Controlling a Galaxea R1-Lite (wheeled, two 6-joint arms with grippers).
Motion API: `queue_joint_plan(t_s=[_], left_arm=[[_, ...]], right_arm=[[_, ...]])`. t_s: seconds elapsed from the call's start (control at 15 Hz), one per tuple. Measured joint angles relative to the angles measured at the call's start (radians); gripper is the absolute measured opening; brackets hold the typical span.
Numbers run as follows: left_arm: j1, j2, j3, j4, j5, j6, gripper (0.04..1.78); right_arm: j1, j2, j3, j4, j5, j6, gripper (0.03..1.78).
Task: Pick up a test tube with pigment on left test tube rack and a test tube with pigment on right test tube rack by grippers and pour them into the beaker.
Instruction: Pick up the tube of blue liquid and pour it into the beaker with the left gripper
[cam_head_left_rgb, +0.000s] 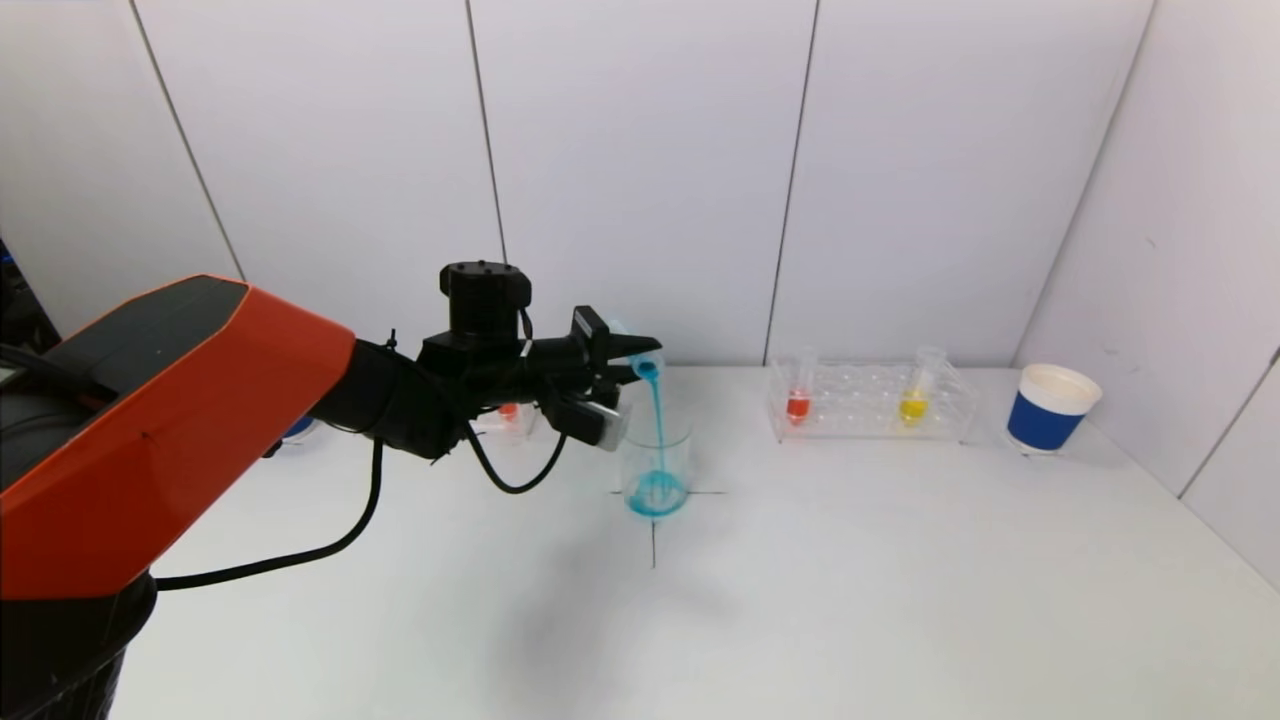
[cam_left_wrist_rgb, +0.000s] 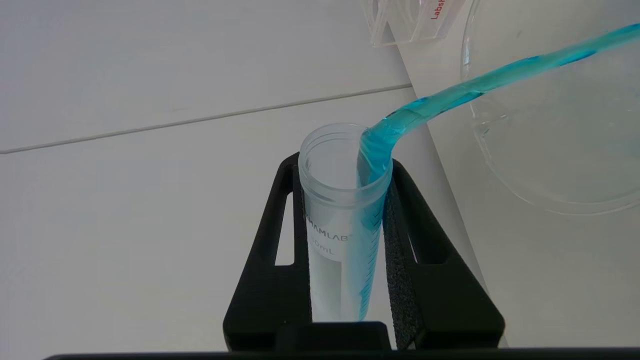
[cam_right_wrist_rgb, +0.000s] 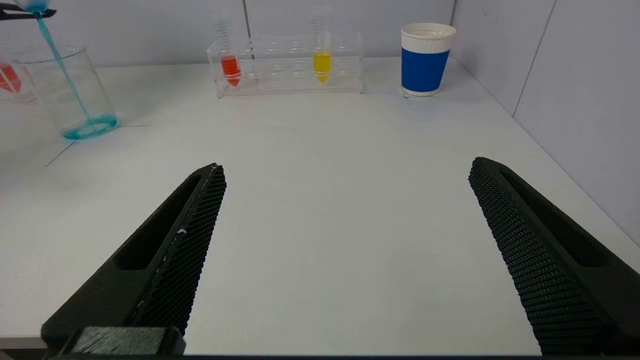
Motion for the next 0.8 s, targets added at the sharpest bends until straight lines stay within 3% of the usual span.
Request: queue_joint_plan(t_s=[0.8], left_arm=[[0.001,-0.006,-0.003,0.007,-0.001,0.077,0.44]], right_arm=[[0.0,0.0,0.0,0.0,0.0,0.0,1.77]])
